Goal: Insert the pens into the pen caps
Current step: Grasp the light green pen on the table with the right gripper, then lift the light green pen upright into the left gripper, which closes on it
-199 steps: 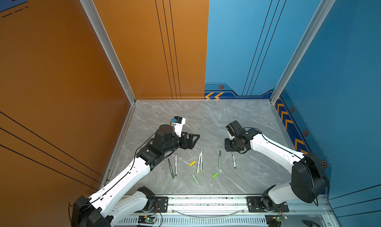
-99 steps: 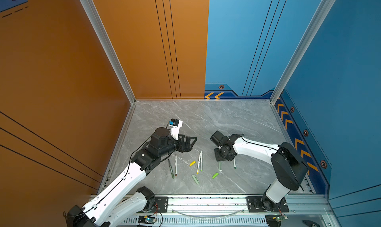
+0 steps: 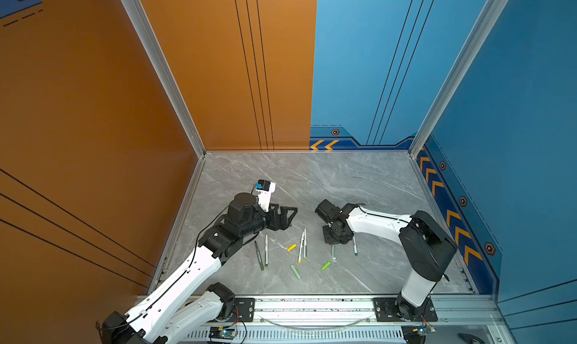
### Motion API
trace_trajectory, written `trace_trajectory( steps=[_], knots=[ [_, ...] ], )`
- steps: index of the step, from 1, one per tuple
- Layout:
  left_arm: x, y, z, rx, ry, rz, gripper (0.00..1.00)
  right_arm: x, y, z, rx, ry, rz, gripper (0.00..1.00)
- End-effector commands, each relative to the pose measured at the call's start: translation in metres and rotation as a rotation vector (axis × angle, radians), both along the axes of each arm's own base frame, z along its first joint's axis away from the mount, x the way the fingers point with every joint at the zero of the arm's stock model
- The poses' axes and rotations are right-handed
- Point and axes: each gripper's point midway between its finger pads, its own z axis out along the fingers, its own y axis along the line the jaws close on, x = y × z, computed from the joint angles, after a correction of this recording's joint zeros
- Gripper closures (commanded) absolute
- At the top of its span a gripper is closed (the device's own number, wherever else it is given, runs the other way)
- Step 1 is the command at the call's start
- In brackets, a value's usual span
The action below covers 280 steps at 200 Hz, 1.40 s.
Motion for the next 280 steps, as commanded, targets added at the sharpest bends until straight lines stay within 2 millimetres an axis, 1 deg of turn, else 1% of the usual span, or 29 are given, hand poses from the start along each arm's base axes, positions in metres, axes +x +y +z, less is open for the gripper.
trace_trajectory(
  steps=[1, 17, 34, 44, 53, 69, 85, 88, 90, 93, 111, 137, 161, 180, 199, 201, 227, 229, 231, 238, 280],
  knots=[
    [-0.001, 0.002, 0.002, -0.011, -0.003, 0.004, 0.1, 0.005, -0.001, -0.004, -0.027, -0.014, -0.005, 0.78],
    [-0.001, 0.002, 0.003, -0.014, -0.003, 0.005, 0.1, 0.006, -0.003, -0.004, -0.029, -0.014, -0.008, 0.84],
    [-0.001, 0.001, 0.004, -0.018, -0.007, 0.003, 0.1, 0.009, -0.002, 0.0, -0.021, -0.025, -0.009, 0.88],
    [-0.001, 0.001, 0.006, -0.022, -0.011, 0.001, 0.1, 0.012, -0.001, 0.006, -0.004, -0.036, -0.012, 0.9],
    [-0.002, 0.001, 0.007, -0.023, -0.012, 0.0, 0.1, 0.016, 0.003, 0.015, 0.029, -0.048, -0.014, 0.91],
    [-0.003, 0.001, 0.008, -0.028, -0.011, -0.006, 0.1, 0.029, 0.011, 0.041, 0.112, -0.101, -0.025, 0.91],
    [-0.005, -0.001, 0.008, -0.04, -0.004, -0.019, 0.1, 0.04, 0.024, 0.077, 0.238, -0.169, -0.034, 0.92],
    [-0.004, -0.003, 0.015, -0.058, -0.027, -0.024, 0.1, 0.042, 0.027, 0.085, 0.266, -0.185, -0.036, 0.92],
    [-0.003, -0.003, 0.016, -0.062, -0.03, -0.026, 0.1, 0.048, 0.023, 0.09, 0.283, -0.196, -0.06, 0.92],
    [-0.004, -0.004, 0.016, -0.065, -0.03, -0.031, 0.1, 0.052, 0.023, 0.097, 0.309, -0.214, -0.071, 0.92],
    [-0.006, -0.01, 0.019, -0.099, -0.02, -0.063, 0.11, 0.062, 0.037, 0.141, 0.492, -0.298, -0.095, 0.94],
    [-0.012, -0.026, 0.023, -0.157, 0.009, -0.154, 0.13, 0.068, 0.052, 0.191, 0.71, -0.403, -0.121, 0.95],
    [-0.019, -0.043, 0.021, -0.177, 0.046, -0.244, 0.13, 0.067, 0.063, 0.221, 0.825, -0.451, -0.111, 0.95],
    [-0.022, -0.055, 0.017, -0.177, 0.064, -0.293, 0.13, 0.062, 0.073, 0.235, 0.875, -0.455, -0.083, 0.95],
    [-0.018, -0.062, 0.012, -0.158, 0.071, -0.296, 0.13, 0.057, 0.082, 0.243, 0.9, -0.45, -0.053, 0.96],
    [-0.017, -0.062, 0.011, -0.156, 0.072, -0.294, 0.16, 0.057, 0.083, 0.244, 0.904, -0.452, -0.049, 0.96],
    [-0.006, -0.065, 0.009, -0.161, 0.062, -0.26, 0.2, 0.055, 0.086, 0.249, 0.918, -0.448, -0.041, 0.96],
    [-0.005, -0.065, 0.009, -0.162, 0.062, -0.26, 0.21, 0.049, 0.092, 0.25, 0.927, -0.44, -0.02, 0.96],
    [-0.004, -0.066, 0.009, -0.162, 0.062, -0.258, 0.21, 0.047, 0.095, 0.25, 0.93, -0.436, -0.014, 0.96],
    [-0.002, -0.067, 0.008, -0.166, 0.062, -0.255, 0.23, 0.045, 0.096, 0.25, 0.936, -0.435, -0.011, 0.96],
    [0.003, -0.078, 0.008, -0.169, 0.064, -0.271, 0.33, 0.042, 0.101, 0.25, 0.956, -0.423, -0.009, 0.97]
  ],
)
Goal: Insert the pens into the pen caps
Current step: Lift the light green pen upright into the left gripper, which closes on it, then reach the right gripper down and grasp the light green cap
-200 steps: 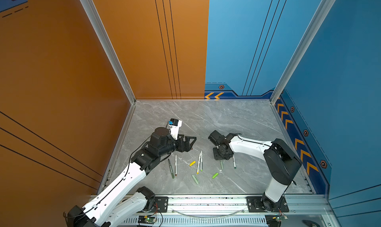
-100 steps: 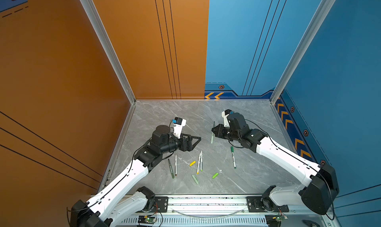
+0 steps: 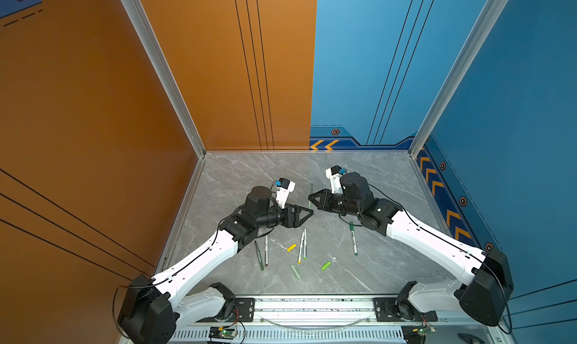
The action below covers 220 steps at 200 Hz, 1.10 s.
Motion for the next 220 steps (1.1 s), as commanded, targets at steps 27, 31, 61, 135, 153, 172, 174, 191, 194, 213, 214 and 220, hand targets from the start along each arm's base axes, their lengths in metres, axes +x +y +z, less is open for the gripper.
trace_trajectory(
  steps=[27, 31, 61, 135, 153, 172, 174, 191, 194, 213, 214, 220],
  knots=[
    [0.009, -0.013, 0.017, -0.029, -0.05, -0.014, 0.46, 0.0, 0.007, 0.013, 0.064, -0.019, 0.006, 0.97],
    [0.009, -0.013, 0.016, -0.027, -0.048, -0.014, 0.48, -0.001, 0.008, 0.013, 0.064, -0.02, 0.007, 0.97],
    [0.012, -0.013, 0.016, -0.024, -0.05, -0.001, 0.61, -0.002, 0.008, 0.012, 0.064, -0.019, 0.011, 0.97],
    [0.018, 0.003, 0.005, 0.04, -0.046, 0.094, 0.98, -0.007, 0.006, 0.004, 0.021, -0.019, 0.02, 0.9],
    [0.024, 0.028, -0.006, 0.135, -0.041, 0.206, 0.99, -0.012, 0.004, 0.001, -0.028, -0.031, 0.027, 0.75],
    [0.023, 0.062, -0.019, 0.236, -0.022, 0.324, 1.0, -0.023, 0.001, -0.009, -0.111, -0.036, 0.052, 0.67],
    [0.022, 0.066, -0.02, 0.244, -0.021, 0.335, 1.0, -0.025, 0.001, -0.011, -0.122, -0.036, 0.058, 0.66],
    [0.015, 0.094, -0.022, 0.277, -0.023, 0.41, 1.0, -0.044, 0.0, -0.031, -0.226, -0.023, 0.112, 0.65],
    [0.014, 0.099, -0.023, 0.282, -0.024, 0.423, 1.0, -0.048, 0.0, -0.036, -0.245, -0.021, 0.124, 0.64],
    [0.003, 0.127, -0.023, 0.302, -0.022, 0.494, 1.0, -0.075, 0.006, -0.066, -0.354, -0.003, 0.203, 0.63],
    [0.002, 0.129, -0.024, 0.303, -0.021, 0.498, 1.0, -0.077, 0.006, -0.067, -0.358, -0.003, 0.21, 0.63],
    [-0.001, 0.136, -0.022, 0.3, -0.024, 0.519, 1.0, -0.086, 0.01, -0.078, -0.387, 0.001, 0.241, 0.63]
  ],
)
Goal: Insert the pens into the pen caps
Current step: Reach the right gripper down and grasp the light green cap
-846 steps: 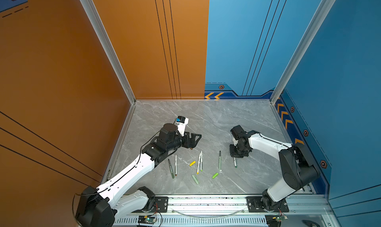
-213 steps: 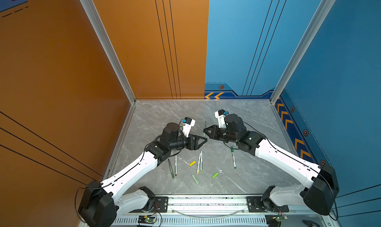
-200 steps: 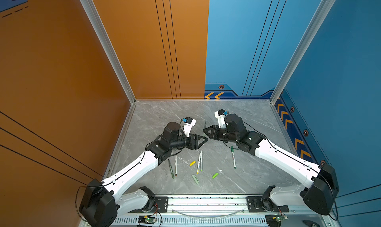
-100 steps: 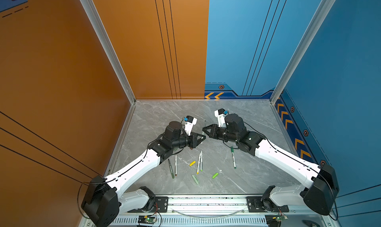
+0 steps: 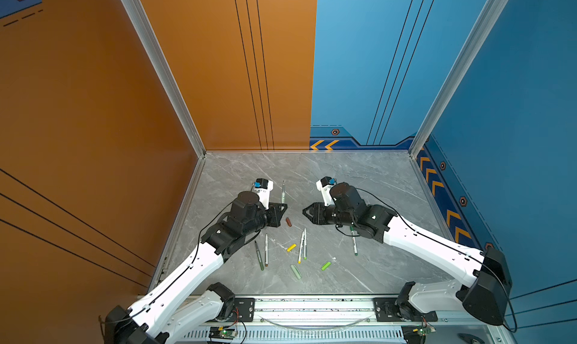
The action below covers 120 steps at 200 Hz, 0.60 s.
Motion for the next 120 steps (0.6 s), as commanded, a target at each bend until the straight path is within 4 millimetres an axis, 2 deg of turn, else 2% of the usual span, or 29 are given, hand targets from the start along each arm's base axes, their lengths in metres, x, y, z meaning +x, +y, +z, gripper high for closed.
trace_trajectory(
  steps=[1, 27, 55, 84, 120],
  knots=[
    [-0.013, 0.045, -0.025, 0.109, 0.047, 0.128, 1.0, -0.037, -0.006, -0.046, -0.203, 0.012, 0.104, 0.63],
    [-0.024, 0.069, -0.022, 0.097, 0.028, 0.193, 1.0, -0.073, 0.01, -0.093, -0.348, 0.014, 0.225, 0.63],
    [-0.03, 0.076, -0.02, 0.077, 0.016, 0.207, 1.0, -0.103, 0.03, -0.136, -0.503, 0.005, 0.335, 0.63],
    [-0.033, 0.077, -0.019, 0.069, 0.009, 0.21, 1.0, -0.113, 0.047, -0.156, -0.607, -0.05, 0.383, 0.63],
    [-0.034, 0.078, -0.016, 0.062, 0.0, 0.211, 1.0, -0.112, 0.053, -0.169, -0.711, -0.114, 0.388, 0.63]
  ],
)
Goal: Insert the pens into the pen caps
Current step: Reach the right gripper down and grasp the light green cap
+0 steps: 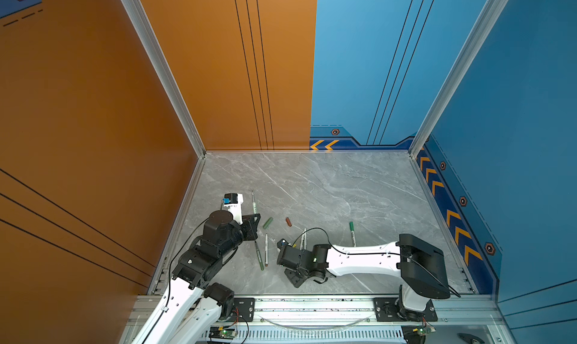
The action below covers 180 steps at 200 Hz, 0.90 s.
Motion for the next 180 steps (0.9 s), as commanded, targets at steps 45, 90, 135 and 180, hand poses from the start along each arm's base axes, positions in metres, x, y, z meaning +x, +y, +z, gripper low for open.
trace_trajectory(
  steps=[45, 90, 135, 180],
  knots=[
    [-0.001, 0.007, -0.007, 0.023, 0.009, 0.017, 1.0, 0.014, -0.006, -0.013, -0.121, -0.112, 0.007, 0.64],
    [-0.001, 0.007, -0.008, 0.023, 0.011, 0.018, 1.0, 0.008, -0.013, -0.03, -0.177, -0.099, 0.009, 0.68],
    [-0.001, 0.006, -0.008, 0.024, 0.014, 0.017, 1.0, 0.002, -0.027, -0.041, -0.205, -0.081, -0.024, 0.77],
    [0.001, 0.005, -0.008, 0.019, 0.016, 0.013, 1.0, 0.006, -0.031, -0.032, -0.181, -0.083, -0.058, 0.85]
  ],
)
